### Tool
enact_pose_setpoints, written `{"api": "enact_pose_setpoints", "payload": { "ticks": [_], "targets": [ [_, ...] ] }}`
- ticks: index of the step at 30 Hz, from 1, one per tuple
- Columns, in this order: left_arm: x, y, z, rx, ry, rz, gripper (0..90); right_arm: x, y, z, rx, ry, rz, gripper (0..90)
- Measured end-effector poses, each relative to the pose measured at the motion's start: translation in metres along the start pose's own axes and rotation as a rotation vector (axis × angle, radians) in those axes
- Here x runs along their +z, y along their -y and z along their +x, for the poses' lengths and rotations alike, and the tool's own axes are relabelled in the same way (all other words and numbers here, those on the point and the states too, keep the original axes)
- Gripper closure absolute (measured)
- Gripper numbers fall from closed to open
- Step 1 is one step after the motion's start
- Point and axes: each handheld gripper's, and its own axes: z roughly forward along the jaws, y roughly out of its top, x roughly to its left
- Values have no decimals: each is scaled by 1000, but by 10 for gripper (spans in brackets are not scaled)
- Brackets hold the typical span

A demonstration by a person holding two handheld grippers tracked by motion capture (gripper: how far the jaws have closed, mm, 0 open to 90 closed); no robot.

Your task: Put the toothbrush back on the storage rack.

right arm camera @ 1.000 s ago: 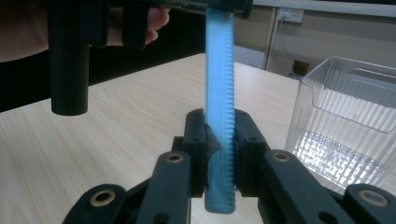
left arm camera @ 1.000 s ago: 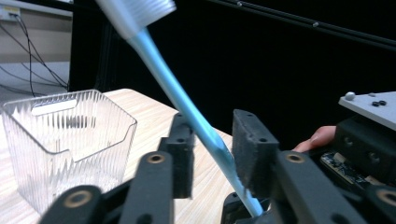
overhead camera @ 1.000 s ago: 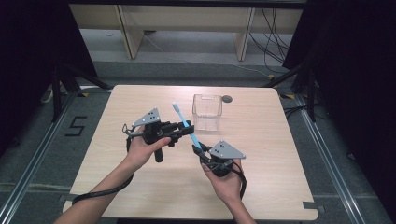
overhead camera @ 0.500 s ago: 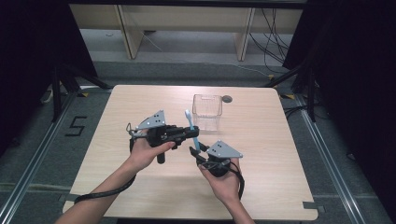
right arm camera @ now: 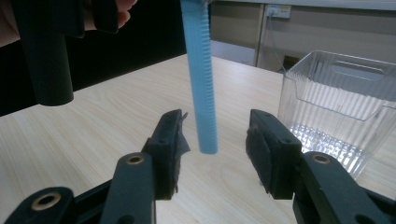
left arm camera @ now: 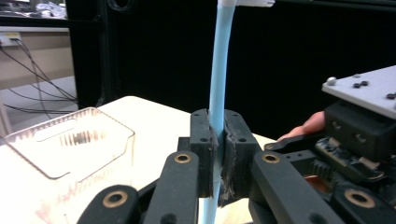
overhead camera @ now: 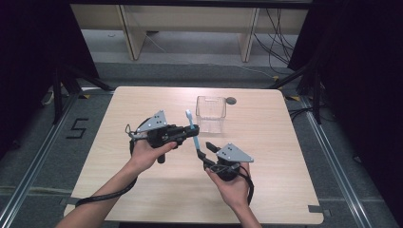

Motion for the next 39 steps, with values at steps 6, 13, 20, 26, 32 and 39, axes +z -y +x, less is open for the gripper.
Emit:
{"api": "enact_pose_setpoints", "payload": {
  "ticks": [6,13,20,26,32,39],
  "targets": [
    [-2,1,2,9,-44,0,833,-5,-4,-3,-3,17,-48,572],
    [-2,3,2,30,-99,8,833,-8,-6,-4,-5,35,-68,597],
    [0,5,1,43,-142,29,833,-10,-10,-4,5,34,-97,639],
    [6,5,-3,81,-177,41,833,-18,-25,-1,51,41,-134,682],
    [13,7,-10,110,-181,56,833,-20,-46,2,45,36,-190,701],
    [19,7,-18,143,-175,67,833,-12,-56,3,-5,42,-210,696]
  ]
}}
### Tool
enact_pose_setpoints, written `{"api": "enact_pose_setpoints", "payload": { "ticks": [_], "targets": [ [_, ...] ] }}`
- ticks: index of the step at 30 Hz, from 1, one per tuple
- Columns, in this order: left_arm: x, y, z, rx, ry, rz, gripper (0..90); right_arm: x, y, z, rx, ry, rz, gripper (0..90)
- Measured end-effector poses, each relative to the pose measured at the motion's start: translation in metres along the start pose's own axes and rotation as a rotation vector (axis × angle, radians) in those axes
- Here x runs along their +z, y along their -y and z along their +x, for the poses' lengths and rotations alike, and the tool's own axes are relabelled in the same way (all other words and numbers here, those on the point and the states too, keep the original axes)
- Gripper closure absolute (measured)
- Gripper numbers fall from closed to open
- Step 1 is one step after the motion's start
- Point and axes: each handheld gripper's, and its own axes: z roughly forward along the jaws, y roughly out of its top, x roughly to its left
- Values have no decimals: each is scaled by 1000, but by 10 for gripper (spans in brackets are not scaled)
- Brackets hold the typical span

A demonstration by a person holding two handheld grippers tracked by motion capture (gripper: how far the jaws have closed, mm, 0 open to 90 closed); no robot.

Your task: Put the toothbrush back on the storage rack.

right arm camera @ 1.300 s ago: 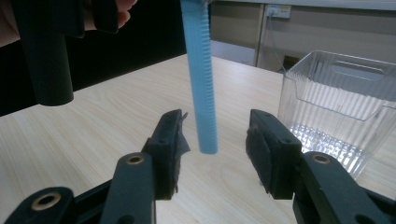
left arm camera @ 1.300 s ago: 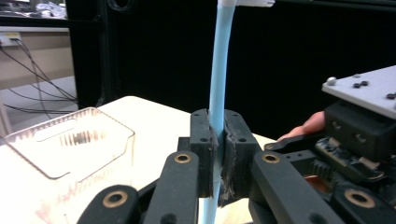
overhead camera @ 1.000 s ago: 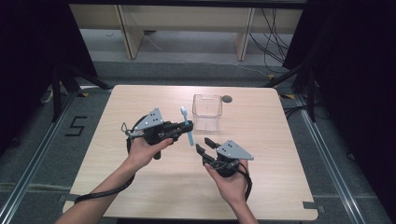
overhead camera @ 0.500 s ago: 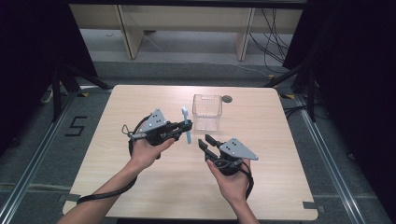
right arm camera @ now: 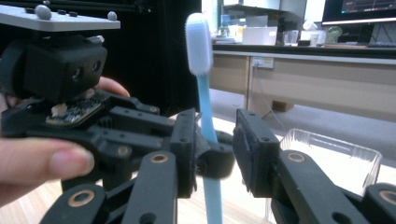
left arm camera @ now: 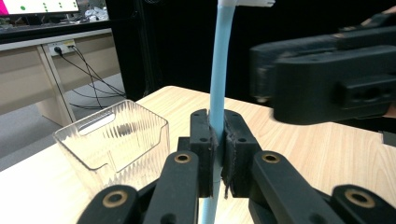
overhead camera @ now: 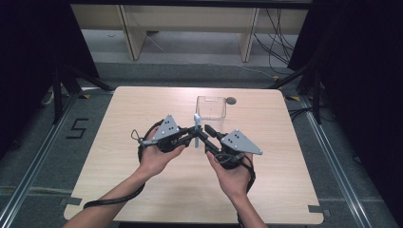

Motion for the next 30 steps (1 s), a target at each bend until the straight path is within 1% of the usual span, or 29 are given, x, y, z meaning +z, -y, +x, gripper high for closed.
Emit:
{"api": "enact_pose_setpoints", "payload": {
  "ticks": [1,3,5,7,10,11,12,14,16,19,20,21,23,25,26,27,28,30],
  "targets": [
    [1,0,-2,7,-3,3,833,2,-1,3,31,-3,14,695],
    [2,-1,-3,15,-2,7,833,4,-3,4,43,2,9,695],
    [2,-1,-4,15,-2,5,833,5,-3,4,40,-4,1,696],
    [3,-1,-6,22,-3,8,833,8,-6,5,40,8,1,700],
    [4,-1,-8,26,-6,9,833,10,-6,5,26,10,-8,711],
    [4,-1,-8,28,-7,10,833,10,-7,5,19,18,4,720],
    [4,-1,-9,27,-7,9,833,11,-7,6,32,13,3,727],
    [4,-1,-9,28,-7,10,833,12,-6,5,14,16,-5,745],
    [4,-1,-10,33,-7,14,833,12,-5,5,14,25,1,763],
    [5,-1,-11,33,-8,12,833,12,-4,5,24,19,-7,787],
    [5,-1,-11,34,-10,13,833,12,-5,5,13,24,-11,793],
    [5,-1,-11,34,-10,13,833,12,-5,5,13,24,-11,793],
    [6,-2,-12,36,-13,10,833,12,-5,5,8,38,-12,802],
    [6,-2,-12,36,-14,9,833,11,-5,5,11,39,-12,803],
    [6,-2,-13,32,-16,6,832,11,-5,4,9,28,-19,813],
    [6,-2,-13,32,-16,6,832,11,-5,4,9,28,-19,813],
    [6,-2,-14,32,-15,3,832,10,-5,4,8,39,-18,832],
    [6,-2,-14,33,-15,1,830,10,-5,4,9,33,-26,840]
  ]
}}
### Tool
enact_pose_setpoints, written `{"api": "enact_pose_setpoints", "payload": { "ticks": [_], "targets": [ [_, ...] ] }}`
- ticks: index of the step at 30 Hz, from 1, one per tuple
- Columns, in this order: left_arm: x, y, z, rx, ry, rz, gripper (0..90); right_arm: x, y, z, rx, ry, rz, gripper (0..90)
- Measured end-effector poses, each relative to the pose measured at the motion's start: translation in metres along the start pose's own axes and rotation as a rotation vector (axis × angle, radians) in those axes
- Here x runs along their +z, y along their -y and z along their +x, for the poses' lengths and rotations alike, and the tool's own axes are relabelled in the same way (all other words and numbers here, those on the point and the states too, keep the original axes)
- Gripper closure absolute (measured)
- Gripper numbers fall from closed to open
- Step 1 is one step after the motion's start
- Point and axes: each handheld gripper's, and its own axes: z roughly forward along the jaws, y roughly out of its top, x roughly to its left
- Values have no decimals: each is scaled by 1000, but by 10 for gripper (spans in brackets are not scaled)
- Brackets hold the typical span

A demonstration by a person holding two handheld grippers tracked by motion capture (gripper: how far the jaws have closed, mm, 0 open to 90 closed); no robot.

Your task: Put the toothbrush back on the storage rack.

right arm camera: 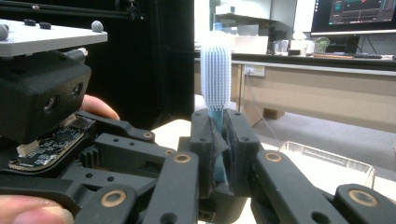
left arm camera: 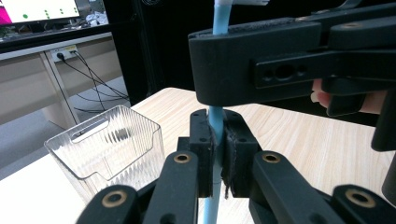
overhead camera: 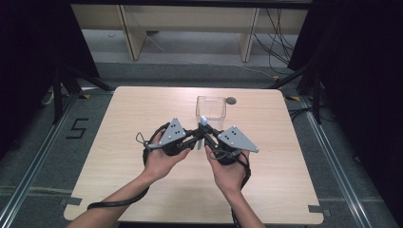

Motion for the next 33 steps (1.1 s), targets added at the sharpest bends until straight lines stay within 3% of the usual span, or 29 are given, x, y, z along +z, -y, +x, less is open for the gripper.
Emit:
{"api": "enact_pose_setpoints", "payload": {
  "ticks": [5,8,11,18,19,20,24,28,29,30,33],
  "targets": [
    [-1,1,0,10,-2,-7,811,-1,-1,-2,8,-3,14,846],
    [-1,3,1,21,-1,3,732,-2,-1,-1,28,-6,25,848],
    [-5,6,4,28,-11,12,649,-1,-2,-5,13,-15,16,848],
    [-26,18,16,15,-59,49,474,1,-2,-18,23,15,15,847],
    [-29,20,18,17,-67,56,457,0,-2,-21,1,32,13,847],
    [-32,21,20,19,-74,66,441,1,-1,-21,31,32,17,847],
    [-42,26,29,18,-106,80,399,0,-3,-29,2,47,9,847],
    [-53,30,36,16,-136,88,382,0,-4,-33,22,53,22,847],
    [-56,31,37,12,-142,88,380,0,-4,-36,3,59,14,846],
    [-58,32,39,17,-145,95,378,0,-3,-36,22,45,19,846],
    [-62,34,41,16,-153,99,376,0,-4,-41,-6,59,17,846]
  ]
}}
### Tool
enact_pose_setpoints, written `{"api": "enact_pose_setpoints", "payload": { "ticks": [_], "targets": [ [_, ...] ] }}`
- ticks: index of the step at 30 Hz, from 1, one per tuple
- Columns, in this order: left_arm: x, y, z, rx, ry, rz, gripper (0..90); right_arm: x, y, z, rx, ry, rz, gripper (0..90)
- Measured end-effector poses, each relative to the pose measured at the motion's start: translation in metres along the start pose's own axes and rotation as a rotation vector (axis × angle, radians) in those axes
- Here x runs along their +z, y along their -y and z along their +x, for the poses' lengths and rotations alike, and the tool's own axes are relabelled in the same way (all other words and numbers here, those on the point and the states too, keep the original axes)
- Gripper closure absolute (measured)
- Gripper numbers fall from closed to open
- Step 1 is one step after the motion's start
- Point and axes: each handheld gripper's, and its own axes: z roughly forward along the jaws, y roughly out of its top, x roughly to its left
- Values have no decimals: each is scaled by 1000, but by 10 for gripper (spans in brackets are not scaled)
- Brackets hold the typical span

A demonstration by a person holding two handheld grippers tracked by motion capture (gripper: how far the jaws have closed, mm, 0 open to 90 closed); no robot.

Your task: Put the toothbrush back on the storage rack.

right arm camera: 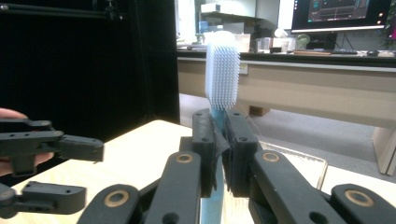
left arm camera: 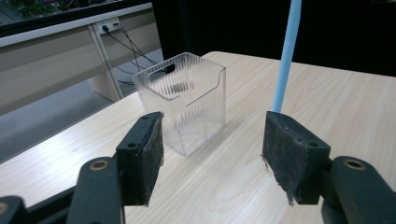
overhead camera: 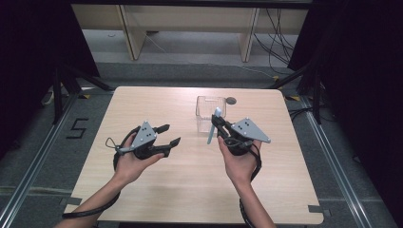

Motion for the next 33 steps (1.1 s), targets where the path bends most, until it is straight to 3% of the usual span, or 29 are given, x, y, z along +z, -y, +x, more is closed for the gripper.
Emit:
{"api": "enact_pose_setpoints", "payload": {
  "ticks": [1,4,6,9,15,23,25,28,33],
  "targets": [
    [-3,2,2,0,-6,3,376,2,1,-3,12,-5,-23,846],
    [-5,4,5,-4,-13,2,375,1,1,-3,47,-5,-5,846],
    [-9,5,7,-5,-19,1,375,3,1,-7,18,-4,-27,846],
    [-11,6,9,-8,-29,-4,373,3,1,-7,34,-5,-15,846],
    [-17,7,13,-9,-40,-9,370,4,0,-9,4,9,-26,846],
    [-32,12,20,-10,-73,-14,370,5,-1,-11,12,22,-7,849],
    [-37,16,21,-18,-78,-13,370,7,-1,-14,-11,29,-16,848],
    [-42,20,23,-22,-89,-15,370,8,-1,-15,11,21,0,849],
    [-53,37,26,-66,-111,-25,366,9,-3,-21,-7,61,-6,848]
  ]
}}
